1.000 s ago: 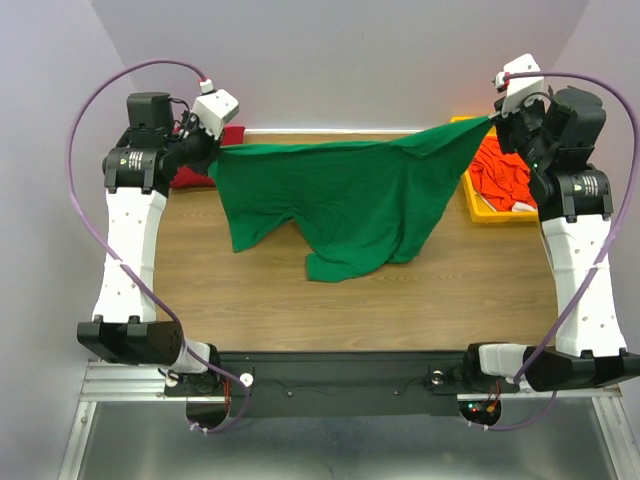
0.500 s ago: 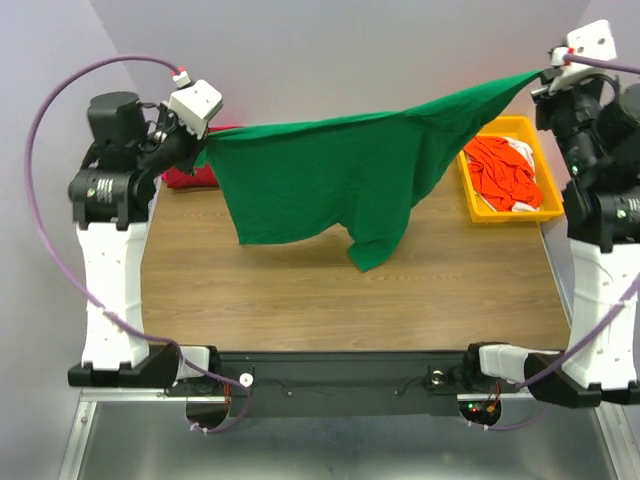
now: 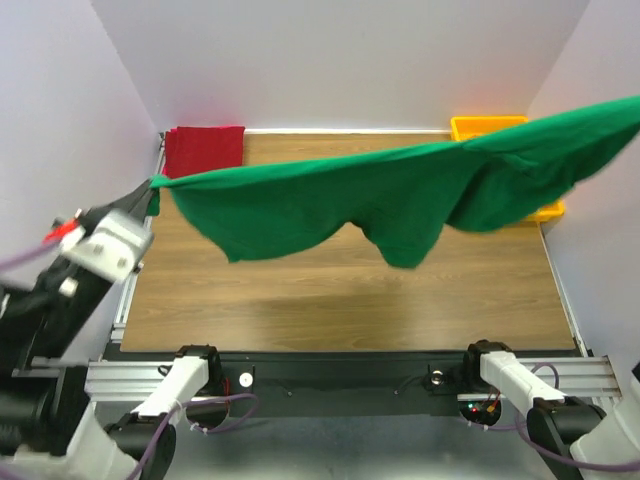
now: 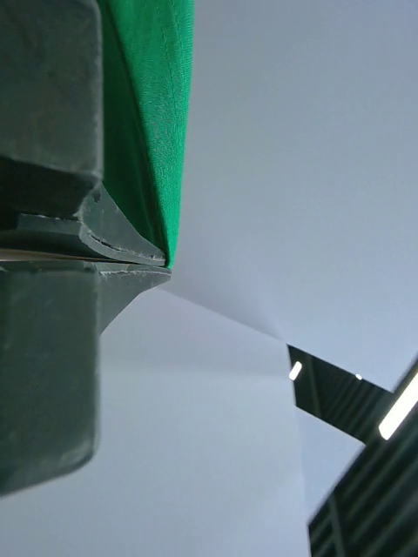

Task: Fold and stack the t-shirts
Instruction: Flatten the tshirt out

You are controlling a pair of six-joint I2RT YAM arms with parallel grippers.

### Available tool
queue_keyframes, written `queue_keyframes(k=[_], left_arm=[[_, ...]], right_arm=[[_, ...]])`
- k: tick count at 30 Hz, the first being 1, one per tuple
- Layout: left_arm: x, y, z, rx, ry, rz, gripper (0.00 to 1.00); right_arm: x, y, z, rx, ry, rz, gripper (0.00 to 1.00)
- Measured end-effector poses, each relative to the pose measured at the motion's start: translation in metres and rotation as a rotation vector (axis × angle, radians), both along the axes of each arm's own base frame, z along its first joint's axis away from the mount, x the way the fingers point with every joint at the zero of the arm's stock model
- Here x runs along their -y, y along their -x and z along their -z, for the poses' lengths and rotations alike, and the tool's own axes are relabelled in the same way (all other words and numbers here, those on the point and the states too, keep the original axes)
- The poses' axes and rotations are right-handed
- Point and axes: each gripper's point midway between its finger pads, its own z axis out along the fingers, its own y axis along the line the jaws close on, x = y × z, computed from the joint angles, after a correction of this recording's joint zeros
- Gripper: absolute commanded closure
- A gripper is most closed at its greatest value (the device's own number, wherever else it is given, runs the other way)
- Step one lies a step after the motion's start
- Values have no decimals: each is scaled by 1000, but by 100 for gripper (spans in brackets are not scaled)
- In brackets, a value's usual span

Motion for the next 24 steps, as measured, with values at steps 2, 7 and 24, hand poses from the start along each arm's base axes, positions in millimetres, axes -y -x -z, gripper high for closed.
queue_keyframes(k=[2, 7, 24], left_arm=[[-1, 19, -10, 52, 5, 0, 100], [0, -3, 22, -55, -6, -2, 100], [-6, -156, 433, -1150, -108, -42, 100]], right_arm=[[1, 9, -7, 33, 10, 10, 99], [-3, -23, 7, -21, 56, 18, 99], [-59, -278, 501, -1205, 221, -327, 100]])
